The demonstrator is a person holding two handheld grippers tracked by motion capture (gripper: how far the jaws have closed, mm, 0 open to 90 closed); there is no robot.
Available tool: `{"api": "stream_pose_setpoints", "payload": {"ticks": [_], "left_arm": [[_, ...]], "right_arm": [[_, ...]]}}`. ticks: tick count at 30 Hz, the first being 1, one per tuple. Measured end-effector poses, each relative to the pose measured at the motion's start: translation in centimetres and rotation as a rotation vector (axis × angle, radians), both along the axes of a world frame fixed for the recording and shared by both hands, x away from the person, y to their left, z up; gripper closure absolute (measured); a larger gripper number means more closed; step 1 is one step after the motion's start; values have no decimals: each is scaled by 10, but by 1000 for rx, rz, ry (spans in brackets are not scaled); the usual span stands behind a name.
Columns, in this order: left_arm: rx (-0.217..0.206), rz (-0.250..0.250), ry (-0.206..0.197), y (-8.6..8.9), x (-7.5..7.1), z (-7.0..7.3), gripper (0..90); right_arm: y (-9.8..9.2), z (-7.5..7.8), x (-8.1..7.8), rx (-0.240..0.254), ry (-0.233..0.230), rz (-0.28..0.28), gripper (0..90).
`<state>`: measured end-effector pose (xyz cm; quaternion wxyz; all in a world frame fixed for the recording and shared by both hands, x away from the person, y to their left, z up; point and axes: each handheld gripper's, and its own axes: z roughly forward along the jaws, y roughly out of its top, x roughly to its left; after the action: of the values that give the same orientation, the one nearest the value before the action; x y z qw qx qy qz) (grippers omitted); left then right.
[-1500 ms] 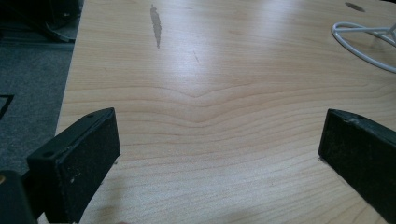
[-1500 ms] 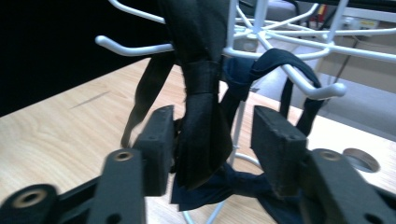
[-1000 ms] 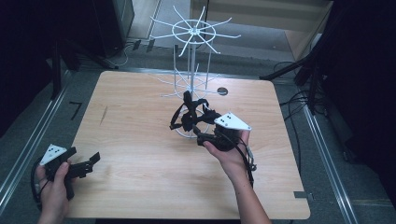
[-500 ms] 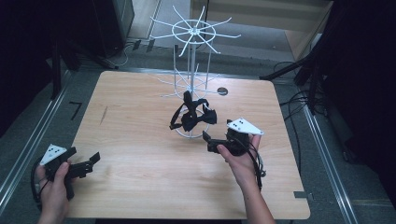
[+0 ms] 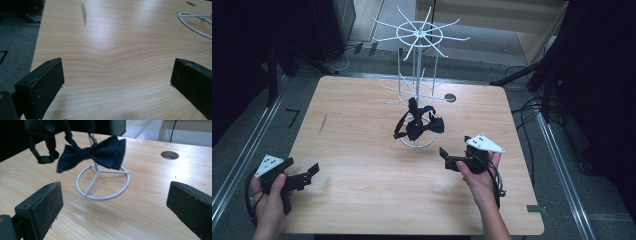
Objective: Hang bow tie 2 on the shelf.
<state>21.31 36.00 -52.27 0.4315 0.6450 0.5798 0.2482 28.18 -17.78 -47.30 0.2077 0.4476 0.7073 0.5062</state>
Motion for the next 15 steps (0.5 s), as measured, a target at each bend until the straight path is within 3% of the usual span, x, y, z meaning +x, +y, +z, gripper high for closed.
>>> {"api": "stream_pose_setpoints", "payload": {"ticks": [15], "left_arm": [[0,1,-6,0,-1,0,0]], "right_arm": [[-35,-16,-12,4,24,-47,10]]}}
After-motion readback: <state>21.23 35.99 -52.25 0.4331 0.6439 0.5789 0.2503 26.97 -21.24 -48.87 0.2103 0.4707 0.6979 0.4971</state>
